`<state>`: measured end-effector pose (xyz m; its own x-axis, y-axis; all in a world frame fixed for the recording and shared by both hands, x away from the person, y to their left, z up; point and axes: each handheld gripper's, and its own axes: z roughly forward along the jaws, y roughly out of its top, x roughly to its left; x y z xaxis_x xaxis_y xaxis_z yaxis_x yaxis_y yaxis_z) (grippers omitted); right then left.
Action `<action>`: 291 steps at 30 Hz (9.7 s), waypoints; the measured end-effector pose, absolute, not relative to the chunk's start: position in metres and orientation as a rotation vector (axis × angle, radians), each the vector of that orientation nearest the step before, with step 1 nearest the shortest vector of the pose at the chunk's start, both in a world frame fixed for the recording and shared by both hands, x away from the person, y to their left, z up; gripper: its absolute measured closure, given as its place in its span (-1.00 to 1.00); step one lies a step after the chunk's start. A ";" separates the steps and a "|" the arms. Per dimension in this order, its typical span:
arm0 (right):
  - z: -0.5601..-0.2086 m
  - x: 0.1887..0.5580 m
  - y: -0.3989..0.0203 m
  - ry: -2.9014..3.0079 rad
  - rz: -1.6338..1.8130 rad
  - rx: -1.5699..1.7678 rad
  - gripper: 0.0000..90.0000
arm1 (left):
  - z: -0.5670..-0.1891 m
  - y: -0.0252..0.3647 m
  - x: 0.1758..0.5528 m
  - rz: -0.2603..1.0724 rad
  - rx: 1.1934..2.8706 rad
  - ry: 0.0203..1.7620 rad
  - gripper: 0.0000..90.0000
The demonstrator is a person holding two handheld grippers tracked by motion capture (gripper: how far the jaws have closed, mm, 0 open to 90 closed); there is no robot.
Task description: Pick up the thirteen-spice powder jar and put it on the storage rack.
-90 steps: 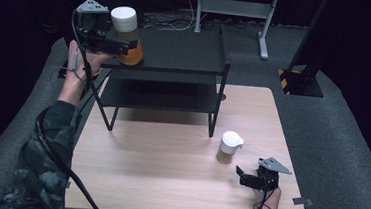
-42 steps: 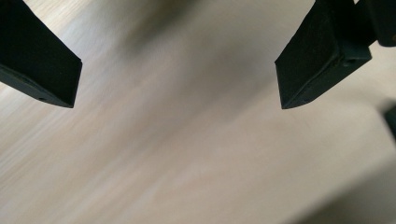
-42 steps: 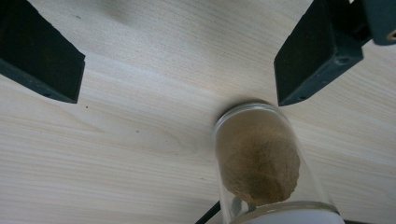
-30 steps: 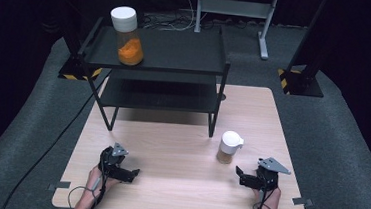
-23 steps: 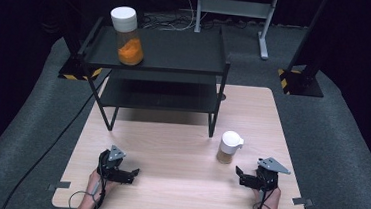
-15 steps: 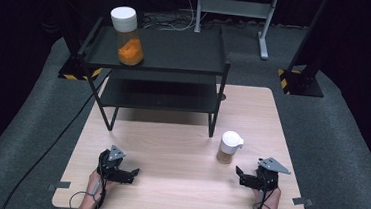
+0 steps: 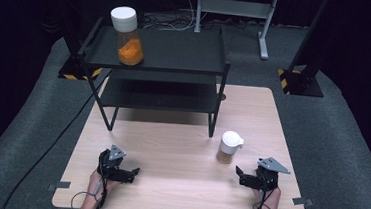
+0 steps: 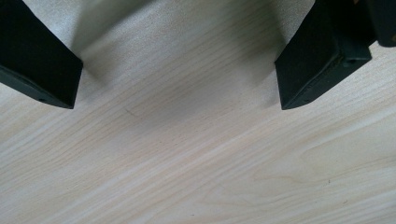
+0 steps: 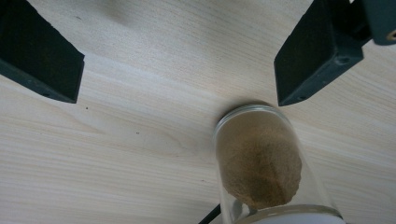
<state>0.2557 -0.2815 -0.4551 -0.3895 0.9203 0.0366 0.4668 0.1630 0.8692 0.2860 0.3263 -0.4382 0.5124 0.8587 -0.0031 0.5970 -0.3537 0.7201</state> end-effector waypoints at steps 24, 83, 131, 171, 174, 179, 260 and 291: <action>-0.450 0.255 -0.261 1.926 1.026 1.308 -1.00 | -0.438 0.326 0.286 0.500 2.081 1.185 -1.00; -0.451 0.306 -0.240 2.010 1.352 1.119 -0.32 | -0.438 0.327 0.286 0.496 2.077 1.186 -0.99; -0.389 0.336 -0.207 2.191 1.413 0.893 -0.32 | -0.438 0.327 0.286 0.496 2.077 1.186 -0.99; -0.342 0.355 -0.198 2.195 1.435 0.809 -0.32 | -0.438 0.327 0.286 0.496 2.077 1.186 -0.99; -0.339 0.355 -0.199 2.194 1.438 0.801 -0.32 | -0.438 0.327 0.286 0.497 2.077 1.186 -0.99; -0.332 0.357 -0.199 2.193 1.438 0.790 -0.32 | -0.438 0.327 0.286 0.496 2.077 1.186 -0.99; -0.229 0.374 -0.208 2.185 1.491 0.677 -0.32 | -0.438 0.327 0.286 0.496 2.076 1.187 -0.99; -0.195 0.381 -0.206 2.190 1.513 0.642 -0.32 | -0.438 0.327 0.286 0.496 2.077 1.187 -0.99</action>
